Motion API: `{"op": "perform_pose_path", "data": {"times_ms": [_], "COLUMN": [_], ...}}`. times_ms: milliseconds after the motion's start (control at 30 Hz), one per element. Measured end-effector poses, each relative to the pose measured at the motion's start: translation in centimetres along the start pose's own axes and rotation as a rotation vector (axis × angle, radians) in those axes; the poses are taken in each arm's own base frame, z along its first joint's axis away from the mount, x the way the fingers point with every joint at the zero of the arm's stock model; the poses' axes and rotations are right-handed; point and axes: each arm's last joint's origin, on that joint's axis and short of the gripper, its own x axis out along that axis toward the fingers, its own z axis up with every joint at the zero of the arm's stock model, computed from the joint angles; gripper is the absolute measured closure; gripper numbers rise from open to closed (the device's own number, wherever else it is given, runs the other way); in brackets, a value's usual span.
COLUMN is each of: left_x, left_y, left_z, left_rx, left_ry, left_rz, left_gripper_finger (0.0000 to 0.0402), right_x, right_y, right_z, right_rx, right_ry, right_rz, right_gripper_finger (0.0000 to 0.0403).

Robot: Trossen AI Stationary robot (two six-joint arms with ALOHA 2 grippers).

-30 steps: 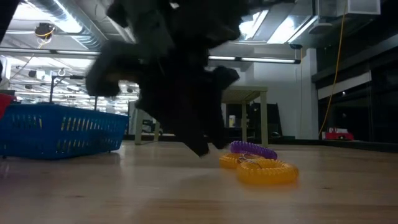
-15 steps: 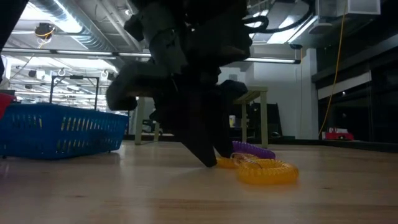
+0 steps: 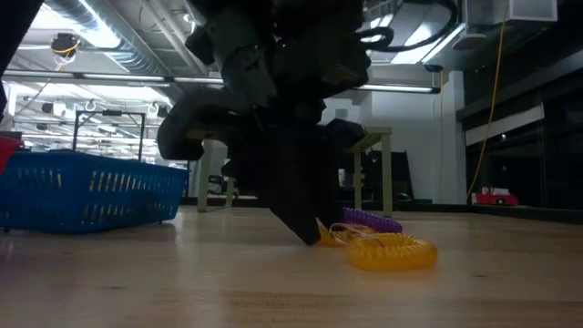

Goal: Pick & Place Office Desk Supplies
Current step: Put the top yellow spiral band into the red bin

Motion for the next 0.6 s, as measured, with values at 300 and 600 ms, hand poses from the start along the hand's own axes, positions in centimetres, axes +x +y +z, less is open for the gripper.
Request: {"op": "perform_pose_path", "data": {"times_ms": [300, 600], "left_x": [0.9, 1.7], "left_y": [-0.4, -1.5], "left_z": [-0.8, -2.0], "left_rx": [-0.026, -0.106], "left_ry": [0.069, 0.179], "left_rz": [-0.044, -0.128], "left_gripper_finger": [0.0308, 0.0392], "right_x": [-3.9, -3.8], "right_y": [-0.2, -0.1], "right_z": [-0.5, 0.0], "right_rx": [0.049, 0.07], "right_ry": [-0.063, -0.087], "right_rz": [-0.001, 0.051], "right_gripper_finger": [0.0167, 0.0167]}}
